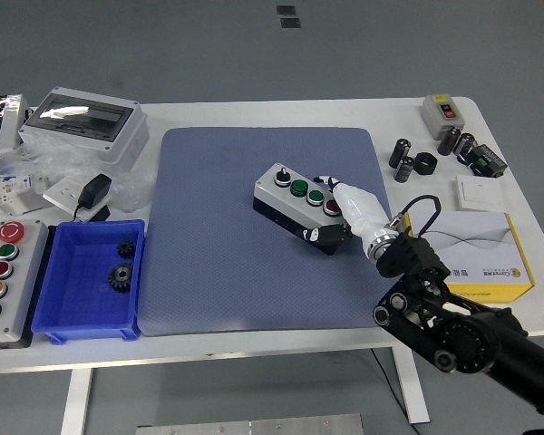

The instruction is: Pick up the button,place it on the desk,press the button,press the button

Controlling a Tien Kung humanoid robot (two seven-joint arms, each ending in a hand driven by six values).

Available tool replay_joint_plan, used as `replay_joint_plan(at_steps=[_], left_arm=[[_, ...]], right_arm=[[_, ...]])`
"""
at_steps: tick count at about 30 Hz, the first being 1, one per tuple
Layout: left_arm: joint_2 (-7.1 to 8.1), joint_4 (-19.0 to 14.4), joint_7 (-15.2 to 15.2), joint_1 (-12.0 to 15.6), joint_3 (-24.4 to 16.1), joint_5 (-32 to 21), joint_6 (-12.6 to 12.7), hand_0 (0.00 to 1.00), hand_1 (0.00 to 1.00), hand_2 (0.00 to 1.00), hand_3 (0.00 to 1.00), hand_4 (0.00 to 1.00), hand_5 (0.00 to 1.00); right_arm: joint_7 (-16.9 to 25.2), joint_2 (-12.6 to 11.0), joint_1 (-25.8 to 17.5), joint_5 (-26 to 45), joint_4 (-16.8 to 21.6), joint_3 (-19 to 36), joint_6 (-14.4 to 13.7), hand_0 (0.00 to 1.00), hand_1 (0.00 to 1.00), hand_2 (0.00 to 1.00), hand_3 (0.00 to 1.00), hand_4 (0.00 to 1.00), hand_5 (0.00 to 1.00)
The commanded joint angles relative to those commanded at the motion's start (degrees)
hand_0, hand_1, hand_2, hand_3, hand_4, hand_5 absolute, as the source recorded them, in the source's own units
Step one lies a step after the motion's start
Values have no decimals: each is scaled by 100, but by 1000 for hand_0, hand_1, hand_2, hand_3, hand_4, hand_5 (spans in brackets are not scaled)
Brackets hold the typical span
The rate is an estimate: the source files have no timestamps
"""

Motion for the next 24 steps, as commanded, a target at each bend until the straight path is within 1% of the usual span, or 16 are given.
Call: replay_joint_plan(at_steps=[4,5,10,11,12,13,16,17,19,22,23,24], left_arm=[[-7,0,-71,9,147,-129,-2,622,619,550,601,665,178],[-9,0,-96,12,200,-178,-2,622,620,550,601,667,176],[-22,0,-181,15,393,-358,-4,622,620,550,601,667,176],[-24,0,-188,16,407,-372,-4,622,619,550,600,667,177],[-27,0,-191,18,419,-385,-4,622,619,550,600,667,177],[-28,0,-193,21,423,-391,-3,622,619,550,600,667,177],[-32,0,-195,25,411,-392,0,622,619,550,600,667,177],[-33,0,-193,26,405,-389,1,622,619,550,601,668,174],[-36,0,-189,32,382,-375,2,622,619,550,601,668,174],[-39,0,-179,38,344,-341,2,622,619,550,601,668,174],[-39,0,-177,39,334,-332,2,622,619,550,601,669,175],[-39,0,-175,40,320,-316,1,622,619,550,601,669,175]], right_arm=[[12,15,23,-180,-48,-80,-326,210,450,596,747,840,111],[17,17,26,-225,-54,-94,-402,151,332,498,672,743,121],[120,-10,3,-377,40,-63,-587,151,332,498,672,743,121],[191,-31,-7,-374,101,-39,-601,129,304,458,620,511,48],[300,-67,-22,-341,199,-12,-604,129,304,458,620,511,48],[419,-116,-39,-267,313,17,-578,129,304,458,620,511,48],[801,-354,-105,60,695,93,-357,129,304,458,620,511,48],[914,-440,-119,142,818,100,-298,93,266,402,498,273,2],[1177,-674,-126,252,1111,64,-159,93,266,402,498,273,2],[1532,-1013,-74,214,1526,-129,15,93,266,402,498,273,2],[1629,-1109,-49,152,1642,-216,49,87,252,388,432,127,2],[1722,-1205,-12,43,1784,-338,81,87,252,388,432,127,2]])
